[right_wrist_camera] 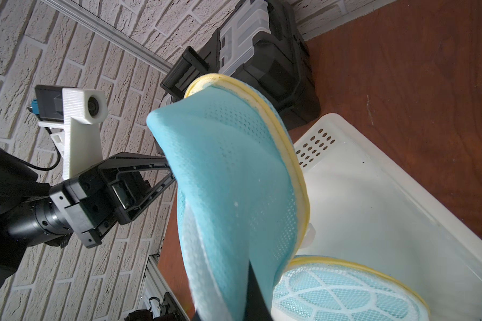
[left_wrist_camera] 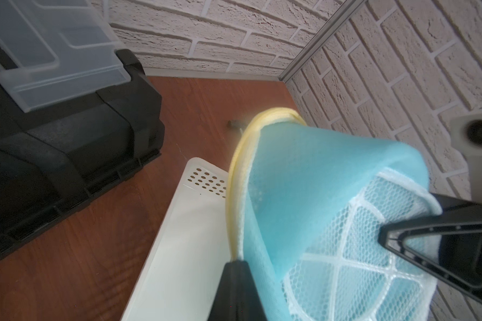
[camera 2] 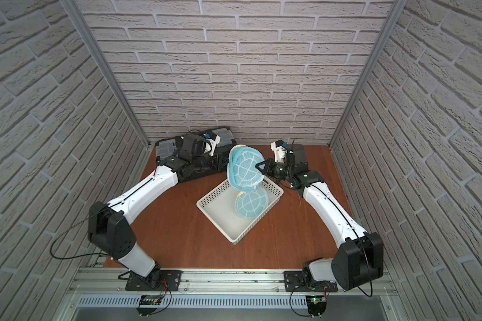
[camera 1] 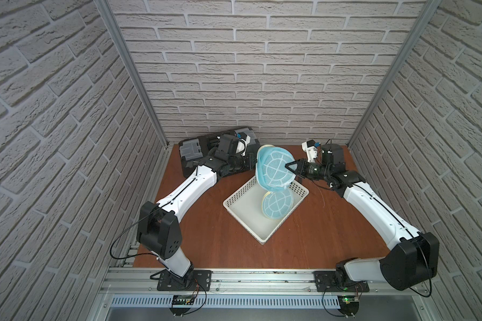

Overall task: Turn the laundry bag inside out
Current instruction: Turn over the laundry bag.

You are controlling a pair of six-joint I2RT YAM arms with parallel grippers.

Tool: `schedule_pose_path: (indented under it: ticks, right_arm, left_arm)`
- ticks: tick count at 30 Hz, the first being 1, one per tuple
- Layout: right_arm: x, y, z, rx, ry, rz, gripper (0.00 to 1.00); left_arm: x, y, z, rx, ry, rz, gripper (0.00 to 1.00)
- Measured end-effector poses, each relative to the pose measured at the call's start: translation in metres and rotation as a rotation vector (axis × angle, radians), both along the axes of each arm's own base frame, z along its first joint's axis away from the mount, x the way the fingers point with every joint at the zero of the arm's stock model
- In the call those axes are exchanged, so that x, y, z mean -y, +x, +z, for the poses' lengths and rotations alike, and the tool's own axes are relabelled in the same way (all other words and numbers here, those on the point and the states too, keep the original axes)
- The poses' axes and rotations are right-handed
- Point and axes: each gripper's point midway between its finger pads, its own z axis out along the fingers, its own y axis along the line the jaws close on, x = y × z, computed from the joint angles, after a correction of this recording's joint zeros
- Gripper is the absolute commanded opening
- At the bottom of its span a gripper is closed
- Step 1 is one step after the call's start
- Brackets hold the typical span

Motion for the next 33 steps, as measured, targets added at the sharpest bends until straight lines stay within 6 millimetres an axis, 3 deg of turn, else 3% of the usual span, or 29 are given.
schedule_pose_path:
  ticks: [6, 10, 14, 18, 21, 24, 25, 28, 33]
  right_arm:
    - [-0.002, -0.006, 0.016, 0.033, 0.019, 0.023, 0.03]
    - [-0.004, -0.012, 0.034, 0.051, 0.038, 0.045, 0.03]
    - [0.002, -0.018, 0.046, 0.057, 0.065, 0.031, 0.03]
    - [0.0, -0.02, 0.073, 0.097, 0.162, 0.036, 0.03]
    - [-0.012, -0.019, 0.086, 0.113, 0.231, 0.078, 0.03]
    - [-0.023, -0.017, 0.082, 0.09, 0.254, 0.11, 0.03]
    - [-0.023, -0.016, 0.077, 0.075, 0.245, 0.109, 0.03]
    - [-0.018, -0.016, 0.067, 0.046, 0.191, 0.085, 0.03]
    - [-0.003, -0.012, 0.059, 0.044, 0.102, 0.03, 0.03]
  left_arm:
    - [-0.036, 0.01, -0.027, -0.079, -0.028, 0.103, 0.0]
    - [-0.042, 0.012, -0.032, -0.088, -0.03, 0.119, 0.0]
    - [-0.037, 0.011, -0.027, -0.068, -0.043, 0.107, 0.0]
    - [-0.033, 0.012, -0.029, -0.068, -0.046, 0.099, 0.0]
    - [-0.014, 0.008, -0.03, -0.075, -0.062, 0.046, 0.0]
    - [0.003, 0.009, -0.029, -0.084, -0.081, 0.01, 0.0]
    - [0.005, 0.009, -0.029, -0.083, -0.084, 0.006, 0.06]
    - [-0.005, 0.013, -0.029, -0.073, -0.075, 0.053, 0.49]
    - [-0.058, 0.001, -0.033, -0.046, -0.028, 0.215, 0.77]
